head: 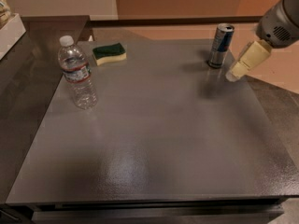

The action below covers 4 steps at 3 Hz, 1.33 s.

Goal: Move redbull can near water bottle

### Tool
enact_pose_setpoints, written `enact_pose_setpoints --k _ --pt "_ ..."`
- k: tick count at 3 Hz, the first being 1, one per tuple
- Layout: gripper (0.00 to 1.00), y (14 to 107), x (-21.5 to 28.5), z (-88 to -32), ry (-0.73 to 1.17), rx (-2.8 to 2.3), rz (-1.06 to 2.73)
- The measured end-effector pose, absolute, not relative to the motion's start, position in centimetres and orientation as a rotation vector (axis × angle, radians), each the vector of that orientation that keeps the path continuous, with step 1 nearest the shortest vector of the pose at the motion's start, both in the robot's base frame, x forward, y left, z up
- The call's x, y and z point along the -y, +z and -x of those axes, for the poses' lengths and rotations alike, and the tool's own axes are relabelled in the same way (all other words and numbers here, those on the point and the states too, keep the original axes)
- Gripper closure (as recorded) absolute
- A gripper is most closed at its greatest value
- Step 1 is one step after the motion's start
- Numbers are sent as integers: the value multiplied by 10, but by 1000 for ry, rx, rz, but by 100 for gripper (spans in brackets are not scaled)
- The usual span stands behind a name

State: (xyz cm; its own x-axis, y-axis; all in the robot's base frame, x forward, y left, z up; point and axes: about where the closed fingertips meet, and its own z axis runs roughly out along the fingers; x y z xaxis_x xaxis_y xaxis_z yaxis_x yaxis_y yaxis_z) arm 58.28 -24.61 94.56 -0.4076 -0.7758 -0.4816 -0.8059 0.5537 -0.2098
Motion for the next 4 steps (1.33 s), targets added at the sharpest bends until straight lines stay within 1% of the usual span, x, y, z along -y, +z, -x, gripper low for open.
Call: enact_pose_setpoints --k 2,4 --pt "0 937 261 -655 179 -2242 993" --pt "0 918 245 -704 308 -2192 869"
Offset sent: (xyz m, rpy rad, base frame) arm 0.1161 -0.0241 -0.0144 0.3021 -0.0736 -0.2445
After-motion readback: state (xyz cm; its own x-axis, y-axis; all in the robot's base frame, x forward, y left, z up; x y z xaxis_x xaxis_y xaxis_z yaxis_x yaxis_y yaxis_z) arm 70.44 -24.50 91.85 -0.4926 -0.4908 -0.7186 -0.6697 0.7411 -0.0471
